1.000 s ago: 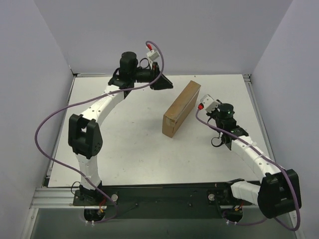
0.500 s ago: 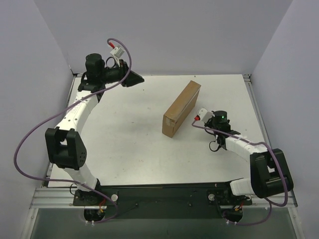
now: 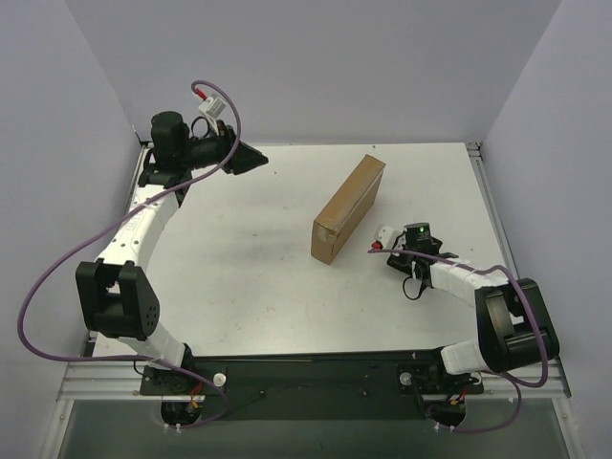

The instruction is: Unpack the express box

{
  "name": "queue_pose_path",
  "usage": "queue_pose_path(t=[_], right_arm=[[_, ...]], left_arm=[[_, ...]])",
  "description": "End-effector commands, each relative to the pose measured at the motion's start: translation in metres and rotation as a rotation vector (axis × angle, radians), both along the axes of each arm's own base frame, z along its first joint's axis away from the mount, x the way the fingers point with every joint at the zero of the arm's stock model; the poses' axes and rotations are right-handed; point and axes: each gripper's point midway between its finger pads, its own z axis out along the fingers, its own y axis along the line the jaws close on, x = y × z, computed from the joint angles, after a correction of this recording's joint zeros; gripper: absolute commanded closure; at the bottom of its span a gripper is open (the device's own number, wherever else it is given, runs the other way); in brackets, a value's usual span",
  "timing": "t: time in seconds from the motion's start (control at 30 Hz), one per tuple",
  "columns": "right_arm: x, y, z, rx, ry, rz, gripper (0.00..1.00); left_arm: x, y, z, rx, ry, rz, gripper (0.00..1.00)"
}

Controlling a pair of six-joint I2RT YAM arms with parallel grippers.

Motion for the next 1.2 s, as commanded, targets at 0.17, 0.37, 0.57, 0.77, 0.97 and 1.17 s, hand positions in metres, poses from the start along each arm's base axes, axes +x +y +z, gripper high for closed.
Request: queue_pose_path(t=[0.17,0.37,0.57,0.77,0.97,1.17], right_arm=[[0.005,-0.001,0.052,0.156,0.008,-0.299,0.12],[-0.021,0.011,0.080,0.255,0.118,-0.461,0.01],[0.010,0.075,0.104,0.511,0.151,-0.392,0.02],[0.056,0.123,0.122,0.568,0.110,-0.343,0.06],[0.086,0.167,0.126,0.608,0.092,-0.269,0.07],[0.105,0.207,0.132,0.651,0.075,-0.198,0.08]], left_arm=[[0.017,0.017,0.090,-0.195,0.048,0.230,0.04],[-0.005,0.022,0.162,-0.470,0.148,0.167,0.03],[0.018,0.075,0.191,-0.576,0.362,0.441,0.03],[0.030,0.086,0.220,-0.613,0.321,0.480,0.03],[0.031,0.080,0.210,-0.624,0.382,0.463,0.03],[0.027,0.089,0.223,-0.641,0.356,0.494,0.03]])
